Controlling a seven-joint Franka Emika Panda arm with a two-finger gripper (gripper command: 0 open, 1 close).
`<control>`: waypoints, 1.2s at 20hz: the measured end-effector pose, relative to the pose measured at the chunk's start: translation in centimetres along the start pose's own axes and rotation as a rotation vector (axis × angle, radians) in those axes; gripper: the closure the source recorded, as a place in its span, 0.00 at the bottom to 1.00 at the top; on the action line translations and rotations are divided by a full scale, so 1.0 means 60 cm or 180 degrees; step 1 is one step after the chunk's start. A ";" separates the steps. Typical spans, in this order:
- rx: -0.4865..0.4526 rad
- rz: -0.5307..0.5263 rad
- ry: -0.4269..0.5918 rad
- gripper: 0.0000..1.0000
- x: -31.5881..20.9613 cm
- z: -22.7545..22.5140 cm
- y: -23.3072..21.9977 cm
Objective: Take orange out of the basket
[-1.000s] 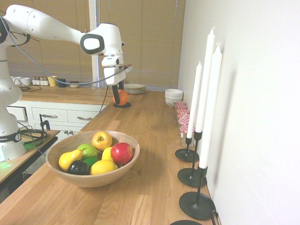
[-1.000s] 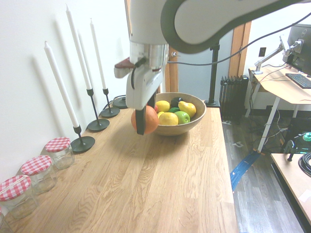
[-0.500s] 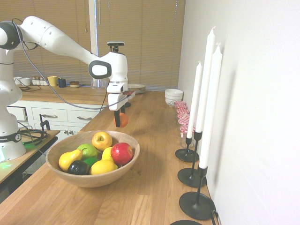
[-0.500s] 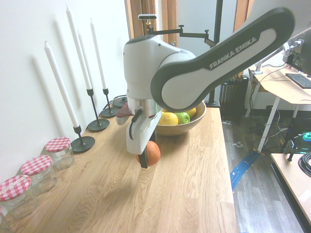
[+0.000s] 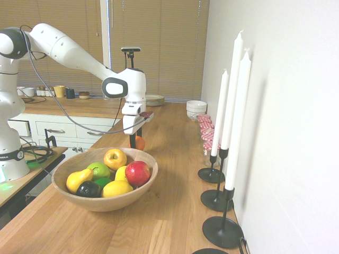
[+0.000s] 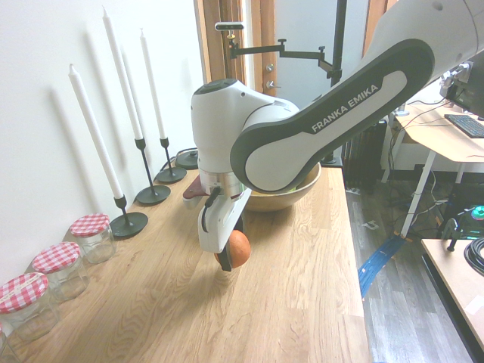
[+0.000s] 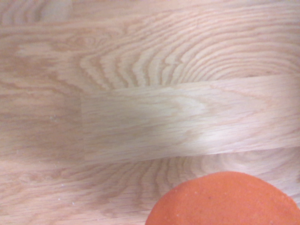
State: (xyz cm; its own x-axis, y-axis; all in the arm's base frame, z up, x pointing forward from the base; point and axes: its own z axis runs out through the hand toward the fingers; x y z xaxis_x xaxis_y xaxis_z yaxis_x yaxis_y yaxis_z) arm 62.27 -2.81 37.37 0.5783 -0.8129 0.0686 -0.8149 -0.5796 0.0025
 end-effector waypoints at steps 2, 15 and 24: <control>0.0003 -0.0001 0.0001 1.00 0.000 0.004 -0.001; 0.0025 0.0028 -0.0015 0.00 -0.004 0.041 0.007; 0.0033 0.0055 -0.0007 0.00 0.002 0.037 0.012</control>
State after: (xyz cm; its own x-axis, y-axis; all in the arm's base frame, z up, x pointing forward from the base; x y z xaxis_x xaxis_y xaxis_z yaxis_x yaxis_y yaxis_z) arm 61.83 -3.46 35.16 0.5643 -0.8229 0.0663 -0.8244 -0.5660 -0.0090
